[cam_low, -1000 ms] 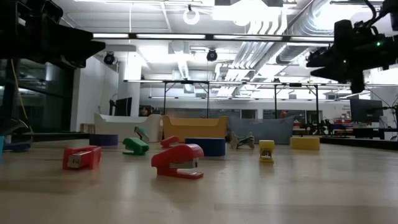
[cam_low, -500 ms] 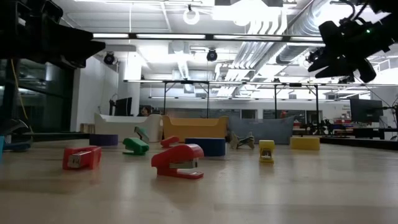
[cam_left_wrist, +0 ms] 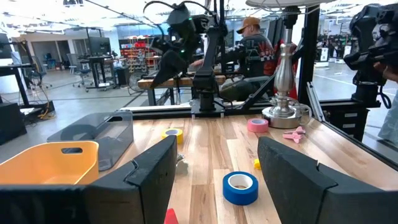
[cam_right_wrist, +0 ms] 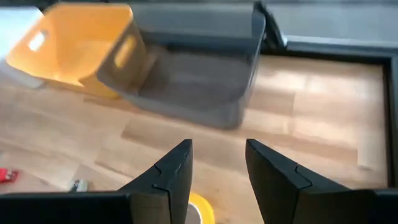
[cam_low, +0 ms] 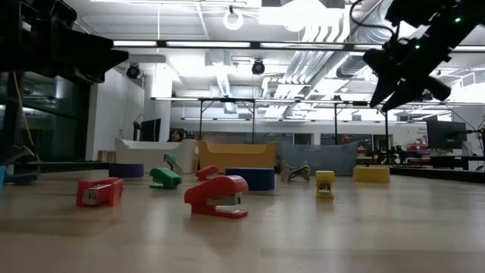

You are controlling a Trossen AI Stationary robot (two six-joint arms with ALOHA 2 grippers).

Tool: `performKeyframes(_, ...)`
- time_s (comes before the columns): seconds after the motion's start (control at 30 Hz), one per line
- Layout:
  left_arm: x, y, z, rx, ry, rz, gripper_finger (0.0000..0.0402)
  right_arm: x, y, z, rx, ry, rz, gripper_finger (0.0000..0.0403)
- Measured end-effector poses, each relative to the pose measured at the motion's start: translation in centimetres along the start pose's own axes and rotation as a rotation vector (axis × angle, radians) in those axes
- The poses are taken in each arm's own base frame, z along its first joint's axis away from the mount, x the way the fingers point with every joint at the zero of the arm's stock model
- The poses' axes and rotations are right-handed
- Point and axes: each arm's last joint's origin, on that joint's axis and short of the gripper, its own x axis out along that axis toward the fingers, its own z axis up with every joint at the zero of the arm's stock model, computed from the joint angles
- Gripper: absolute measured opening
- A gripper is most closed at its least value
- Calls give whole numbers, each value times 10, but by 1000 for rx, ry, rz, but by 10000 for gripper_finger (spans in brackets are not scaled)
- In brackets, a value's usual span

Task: Pick and place Stapler, Stapler remover, tape
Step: Put the yellow tape into the gray bin

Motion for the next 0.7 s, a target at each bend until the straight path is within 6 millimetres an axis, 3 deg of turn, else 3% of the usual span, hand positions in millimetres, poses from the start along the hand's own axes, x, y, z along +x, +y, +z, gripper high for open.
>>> performKeyframes(0.23,0,0,0,0,1,0,221,16,-5,8,10,88,-53,140)
performKeyframes(0.7,0,0,0,0,0,0,221,25,-14,9,60,241,-16,140)
